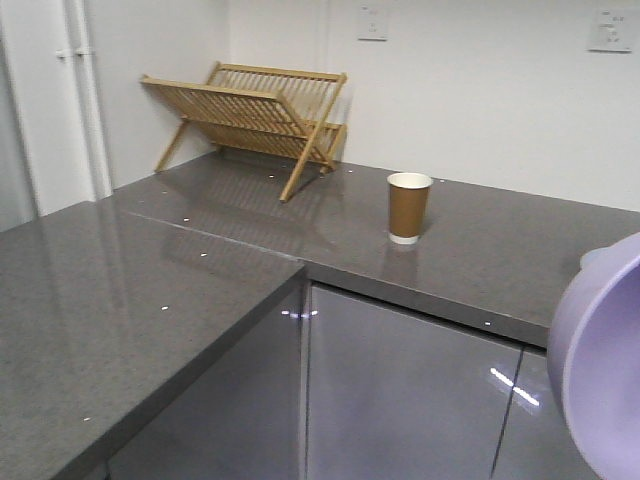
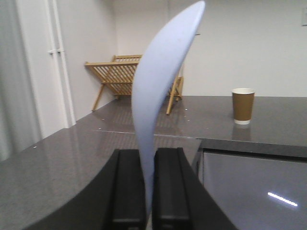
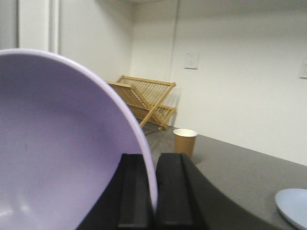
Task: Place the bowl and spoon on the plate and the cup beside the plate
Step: 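Drive the base, holding spoon and bowl, to the pale blue plate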
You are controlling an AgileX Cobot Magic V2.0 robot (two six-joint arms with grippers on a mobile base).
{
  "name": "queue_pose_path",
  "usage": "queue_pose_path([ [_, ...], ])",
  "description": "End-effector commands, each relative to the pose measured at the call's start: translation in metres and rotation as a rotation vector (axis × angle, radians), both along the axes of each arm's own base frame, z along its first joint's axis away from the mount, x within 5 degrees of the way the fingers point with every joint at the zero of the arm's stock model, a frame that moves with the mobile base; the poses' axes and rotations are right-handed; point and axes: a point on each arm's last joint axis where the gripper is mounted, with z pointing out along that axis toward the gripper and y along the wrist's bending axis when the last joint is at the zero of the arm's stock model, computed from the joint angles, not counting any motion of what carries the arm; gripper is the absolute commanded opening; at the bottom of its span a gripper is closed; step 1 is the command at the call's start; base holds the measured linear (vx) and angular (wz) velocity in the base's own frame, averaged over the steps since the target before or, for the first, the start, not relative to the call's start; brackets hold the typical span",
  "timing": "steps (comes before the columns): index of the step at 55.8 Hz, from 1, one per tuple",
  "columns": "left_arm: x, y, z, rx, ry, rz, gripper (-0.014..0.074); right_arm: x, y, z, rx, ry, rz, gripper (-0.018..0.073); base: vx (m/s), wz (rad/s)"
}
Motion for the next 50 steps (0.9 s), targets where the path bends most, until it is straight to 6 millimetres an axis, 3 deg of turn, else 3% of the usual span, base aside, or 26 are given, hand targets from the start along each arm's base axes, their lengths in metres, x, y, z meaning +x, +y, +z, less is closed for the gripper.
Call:
queue_pose_path([
  [1, -0.0012, 0.0018, 0.015, -0.032, -0.09, 0.016, -0.0006, -0.001, -0.0033, 0.0112, 0.027, -0.047, -0.034, -0.0009, 0.13, -0.55],
  [31, -0.0012, 0.0018, 0.015, -0.032, -0.09, 0.016, -0.0006, -0.001, -0.0024, 0.0107, 0.025, -0.041, -0.025, -0.0009, 0.24, -0.63],
  [50, -0.0012, 0.0018, 0.015, -0.031, -0.09, 0.016, -0.0006, -0.0011, -0.0018, 0.0104, 0.023, -0.038, -0.019, -0.0009, 0.37, -0.28],
])
